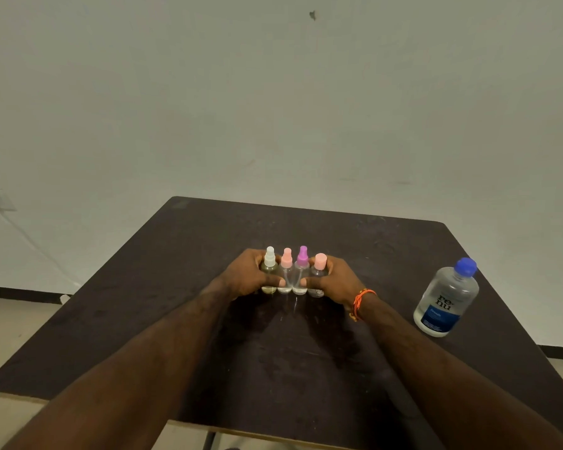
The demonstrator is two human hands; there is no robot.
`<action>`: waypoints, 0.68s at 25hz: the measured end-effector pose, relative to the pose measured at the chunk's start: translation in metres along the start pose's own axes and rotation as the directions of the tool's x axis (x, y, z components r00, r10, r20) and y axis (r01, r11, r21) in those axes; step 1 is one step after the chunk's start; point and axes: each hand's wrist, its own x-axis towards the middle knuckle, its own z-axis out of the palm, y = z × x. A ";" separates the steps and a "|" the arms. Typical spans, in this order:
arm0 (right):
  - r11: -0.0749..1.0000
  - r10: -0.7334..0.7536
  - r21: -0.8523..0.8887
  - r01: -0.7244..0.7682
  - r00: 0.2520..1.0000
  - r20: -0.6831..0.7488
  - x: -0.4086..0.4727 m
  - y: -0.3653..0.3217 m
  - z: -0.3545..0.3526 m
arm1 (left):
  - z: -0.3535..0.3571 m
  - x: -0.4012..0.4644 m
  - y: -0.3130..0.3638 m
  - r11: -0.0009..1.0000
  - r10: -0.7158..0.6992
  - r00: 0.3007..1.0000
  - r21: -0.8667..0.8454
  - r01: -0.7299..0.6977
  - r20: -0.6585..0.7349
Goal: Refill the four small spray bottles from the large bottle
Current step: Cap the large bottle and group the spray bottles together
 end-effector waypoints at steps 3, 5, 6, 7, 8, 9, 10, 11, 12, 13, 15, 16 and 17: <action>1.000 -0.026 -0.019 0.025 0.999 -0.032 0.024 -0.001 0.011 | -0.012 0.013 -0.009 1.000 0.011 0.999 -0.007 -0.012 -0.050; 0.999 -0.042 -0.023 0.041 0.998 -0.047 0.043 -0.004 0.020 | -0.024 0.025 -0.016 1.000 0.006 0.996 -0.006 -0.007 -0.084; 0.998 -0.046 -0.033 0.044 0.998 -0.048 0.053 -0.006 0.024 | -0.031 0.030 -0.020 1.000 0.005 0.995 -0.004 -0.005 -0.098; 0.998 -0.049 -0.046 0.047 0.998 -0.046 0.064 -0.007 0.027 | -0.037 0.036 -0.024 1.000 0.008 0.994 -0.001 -0.008 -0.111; 0.997 -0.055 -0.053 0.052 0.998 -0.040 0.075 -0.009 0.030 | -0.042 0.042 -0.027 1.000 0.017 0.992 0.000 -0.017 -0.122; 0.997 -0.059 -0.052 0.057 0.998 -0.034 0.087 -0.011 0.033 | -0.048 0.048 -0.031 1.000 0.023 0.991 -0.003 -0.024 -0.134; 0.997 -0.064 -0.052 0.063 0.997 -0.035 0.099 -0.012 0.036 | -0.053 0.055 -0.033 1.000 0.028 0.989 -0.011 -0.030 -0.147; 0.996 -0.069 -0.056 0.067 0.997 -0.043 0.109 -0.013 0.039 | -0.058 0.062 -0.036 0.999 0.035 0.986 -0.022 -0.039 -0.163; 0.996 -0.075 -0.060 0.072 0.996 -0.050 0.120 -0.014 0.041 | -0.062 0.069 -0.039 0.998 0.041 0.984 -0.036 -0.048 -0.176; 0.995 -0.080 -0.060 0.077 0.995 -0.055 0.131 -0.014 0.044 | -0.067 0.077 -0.042 0.998 0.045 0.982 -0.042 -0.053 -0.184; 0.995 -0.090 -0.057 0.087 0.994 -0.056 0.153 -0.014 0.048 | -0.077 0.095 -0.049 0.998 0.054 0.980 -0.033 -0.061 -0.191; 0.994 -0.095 -0.059 0.092 0.994 -0.056 0.163 -0.014 0.049 | -0.082 0.103 -0.051 0.997 0.060 0.979 -0.031 -0.067 -0.192; 0.994 -0.098 -0.058 0.095 0.994 -0.054 0.174 -0.013 0.049 | -0.086 0.111 -0.054 0.997 0.065 0.978 -0.035 -0.074 -0.198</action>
